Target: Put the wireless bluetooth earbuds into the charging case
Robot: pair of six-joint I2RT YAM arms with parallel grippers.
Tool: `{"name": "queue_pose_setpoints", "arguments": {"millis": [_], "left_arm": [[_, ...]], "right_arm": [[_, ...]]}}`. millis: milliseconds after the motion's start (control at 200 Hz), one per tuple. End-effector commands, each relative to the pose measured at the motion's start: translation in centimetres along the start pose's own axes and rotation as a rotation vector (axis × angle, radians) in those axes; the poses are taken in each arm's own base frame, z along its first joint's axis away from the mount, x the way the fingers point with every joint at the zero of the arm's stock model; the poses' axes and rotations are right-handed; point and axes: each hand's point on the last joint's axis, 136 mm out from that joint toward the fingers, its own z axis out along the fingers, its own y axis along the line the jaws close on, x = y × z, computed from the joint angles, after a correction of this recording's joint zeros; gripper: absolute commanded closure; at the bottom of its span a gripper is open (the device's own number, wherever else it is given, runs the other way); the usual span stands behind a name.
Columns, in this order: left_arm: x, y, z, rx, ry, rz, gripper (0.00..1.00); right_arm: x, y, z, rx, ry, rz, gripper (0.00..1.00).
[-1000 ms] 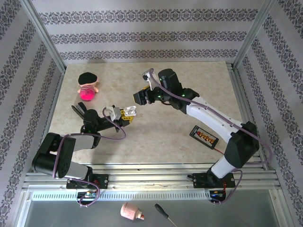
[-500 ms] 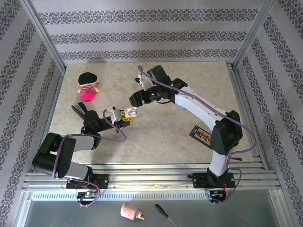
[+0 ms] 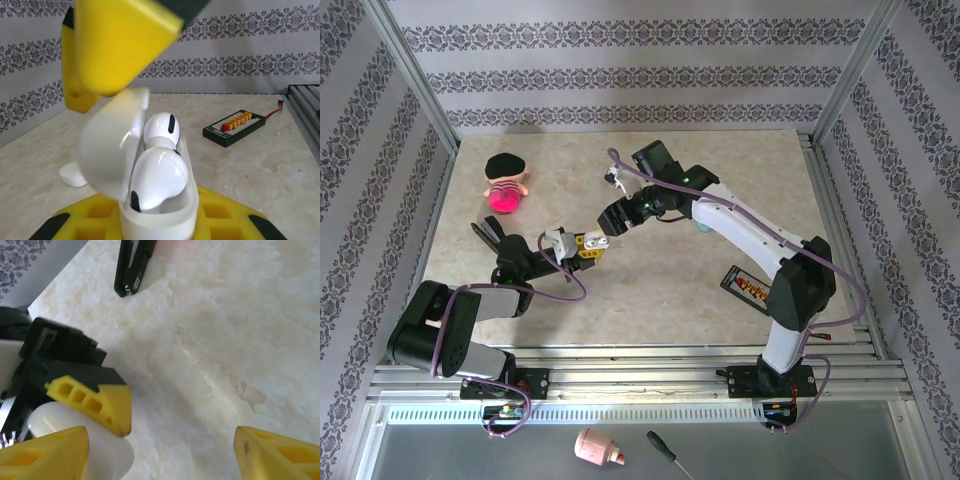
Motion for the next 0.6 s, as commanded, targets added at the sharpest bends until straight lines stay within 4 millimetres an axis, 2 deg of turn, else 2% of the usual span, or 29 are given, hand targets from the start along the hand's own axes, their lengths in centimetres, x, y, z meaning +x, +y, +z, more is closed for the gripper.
{"name": "queue_pose_setpoints", "arguments": {"millis": [0,155,290,445,595], "left_arm": [[-1.4,0.2,0.2,-0.004,-0.047,0.063,1.0],[-1.6,0.1,0.3,0.008,-0.061,0.06,1.0],[-1.6,-0.1,0.3,0.015,-0.064,0.062,1.0],[-1.6,-0.4,0.2,0.029,-0.071,0.064,1.0],[-1.8,-0.3,0.2,0.025,-0.083,0.057,1.0]], "right_arm": [[1.2,2.0,-1.5,-0.038,0.006,-0.088,0.23],[0.9,2.8,-3.0,-0.047,-0.062,-0.176,0.23],[0.3,2.4,-3.4,-0.029,-0.079,-0.155,0.23],[-1.1,0.9,-2.2,-0.014,-0.052,0.0,0.28],[-0.9,0.6,-0.6,0.005,0.002,-0.024,0.27]]}}
